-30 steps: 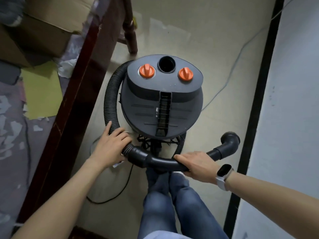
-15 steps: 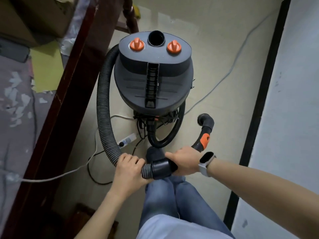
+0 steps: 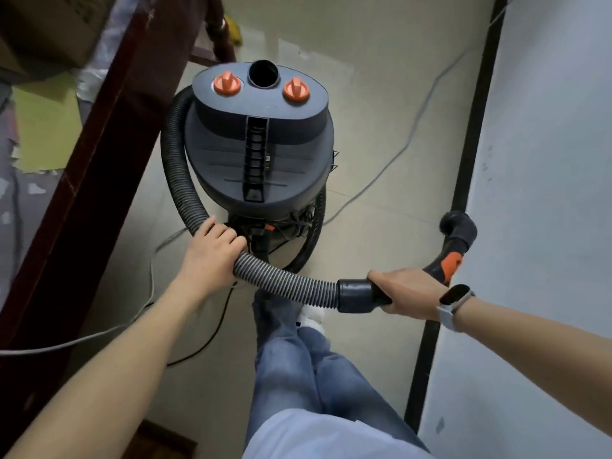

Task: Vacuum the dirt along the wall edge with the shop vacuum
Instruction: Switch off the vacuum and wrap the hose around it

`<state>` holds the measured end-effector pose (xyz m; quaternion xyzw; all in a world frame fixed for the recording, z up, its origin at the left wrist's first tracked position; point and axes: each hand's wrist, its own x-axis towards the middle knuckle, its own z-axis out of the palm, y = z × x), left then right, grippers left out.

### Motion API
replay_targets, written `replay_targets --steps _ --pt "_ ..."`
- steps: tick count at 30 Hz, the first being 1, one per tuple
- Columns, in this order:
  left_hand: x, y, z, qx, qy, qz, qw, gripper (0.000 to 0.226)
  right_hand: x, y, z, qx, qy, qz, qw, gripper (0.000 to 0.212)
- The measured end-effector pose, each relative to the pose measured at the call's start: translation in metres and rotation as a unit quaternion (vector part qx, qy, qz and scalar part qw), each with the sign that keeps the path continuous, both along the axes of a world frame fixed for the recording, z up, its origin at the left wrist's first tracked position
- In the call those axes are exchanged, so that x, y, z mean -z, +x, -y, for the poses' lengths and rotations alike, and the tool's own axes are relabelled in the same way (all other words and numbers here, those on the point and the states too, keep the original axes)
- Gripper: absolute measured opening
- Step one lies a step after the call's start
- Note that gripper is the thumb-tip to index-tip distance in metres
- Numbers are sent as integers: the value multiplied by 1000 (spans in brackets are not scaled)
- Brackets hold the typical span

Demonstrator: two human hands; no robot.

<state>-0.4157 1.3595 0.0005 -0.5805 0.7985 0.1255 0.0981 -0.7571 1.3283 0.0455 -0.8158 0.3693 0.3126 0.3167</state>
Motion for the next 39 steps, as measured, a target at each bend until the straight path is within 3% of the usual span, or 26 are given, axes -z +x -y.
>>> replay_targets --steps 3,7,10,13,17,22,25,28,31,34,36,39 --pt "-6 -8 -32 -41 -30 -39 998 18 3 2 32 -68 -43 -18 997 22" --pt "-8 -33 -65 -76 -18 -76 994 30 21 11 58 -176 -126 -53 975 30" --pt "-5 -41 -66 -107 -13 -75 991 34 27 23 68 -222 -107 -62 967 42" --pt "1 -41 -65 -150 -13 -76 986 39 20 38 66 -200 -15 -60 978 58" --pt "3 -64 -45 -157 9 -68 985 51 17 61 40 -152 47 -22 987 53" --pt "12 -63 -20 -89 33 -73 993 58 35 62 31 -89 -13 -4 996 31" --pt "22 -35 -7 -40 14 -122 992 66 41 62 35 -100 -53 21 993 38" --pt "32 -3 6 -43 1 -104 994 66 45 65 52 -108 -78 73 988 49" --pt "42 6 14 -123 49 -108 985 73 56 69 75 -105 -125 105 981 52" --pt "58 -1 4 -297 137 -161 931 67 75 65 93 -107 -148 95 979 52" --pt "72 6 -21 -386 142 -166 896 55 89 58 101 -87 -148 80 982 52" --pt "86 16 -48 -413 108 -147 892 57 110 53 106 -57 -134 87 985 52"
